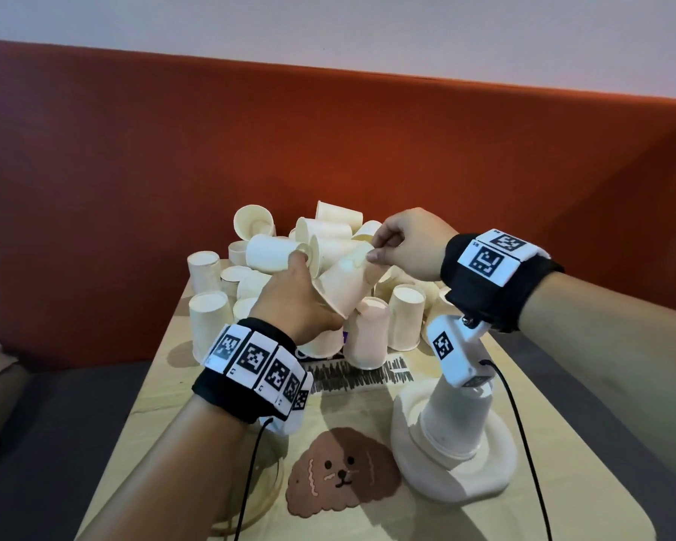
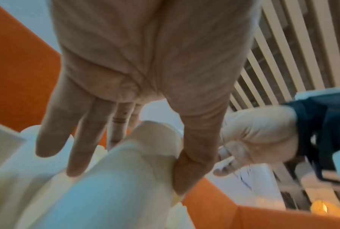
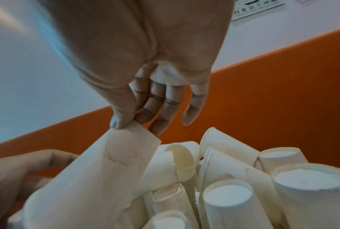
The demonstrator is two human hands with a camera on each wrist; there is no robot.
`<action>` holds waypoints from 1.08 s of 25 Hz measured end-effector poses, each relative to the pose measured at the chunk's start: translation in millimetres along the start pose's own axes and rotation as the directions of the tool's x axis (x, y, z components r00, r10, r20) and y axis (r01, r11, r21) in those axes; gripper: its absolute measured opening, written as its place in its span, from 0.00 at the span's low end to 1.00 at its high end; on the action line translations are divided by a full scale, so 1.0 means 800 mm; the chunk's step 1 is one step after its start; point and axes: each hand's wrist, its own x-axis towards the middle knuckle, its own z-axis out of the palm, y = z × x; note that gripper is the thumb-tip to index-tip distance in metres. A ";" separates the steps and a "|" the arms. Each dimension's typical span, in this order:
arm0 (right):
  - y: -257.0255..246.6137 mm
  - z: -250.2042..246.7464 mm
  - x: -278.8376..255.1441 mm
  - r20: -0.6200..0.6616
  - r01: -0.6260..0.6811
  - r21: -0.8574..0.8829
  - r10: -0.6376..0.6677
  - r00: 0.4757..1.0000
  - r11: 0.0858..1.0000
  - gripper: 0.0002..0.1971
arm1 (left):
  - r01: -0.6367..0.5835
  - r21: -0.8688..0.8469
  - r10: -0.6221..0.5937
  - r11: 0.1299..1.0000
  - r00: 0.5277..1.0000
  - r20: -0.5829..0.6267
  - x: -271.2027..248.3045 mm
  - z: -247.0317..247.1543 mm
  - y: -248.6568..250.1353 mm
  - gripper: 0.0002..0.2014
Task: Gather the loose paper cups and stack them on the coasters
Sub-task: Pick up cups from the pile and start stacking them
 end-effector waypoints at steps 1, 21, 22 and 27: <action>0.001 -0.008 -0.001 -0.025 0.019 0.015 -0.018 1.000 1.000 0.04 | -0.024 -0.059 0.023 0.998 0.999 -0.030 -0.002 -0.006 0.004 0.44; -0.012 -0.082 -0.040 -0.078 0.446 -0.098 -0.454 0.888 0.890 0.03 | -0.077 -0.685 0.218 0.724 0.968 0.121 -0.010 -0.045 0.009 0.76; -0.011 -0.081 -0.039 -0.099 0.443 -0.095 -0.451 0.887 0.892 0.03 | -0.075 -0.712 0.248 0.698 0.958 0.142 -0.010 -0.043 0.010 0.75; -0.009 -0.085 -0.032 -0.200 0.392 -0.077 -0.399 0.895 0.917 0.04 | -0.195 -0.682 0.479 0.705 0.840 0.255 -0.021 -0.038 0.014 0.75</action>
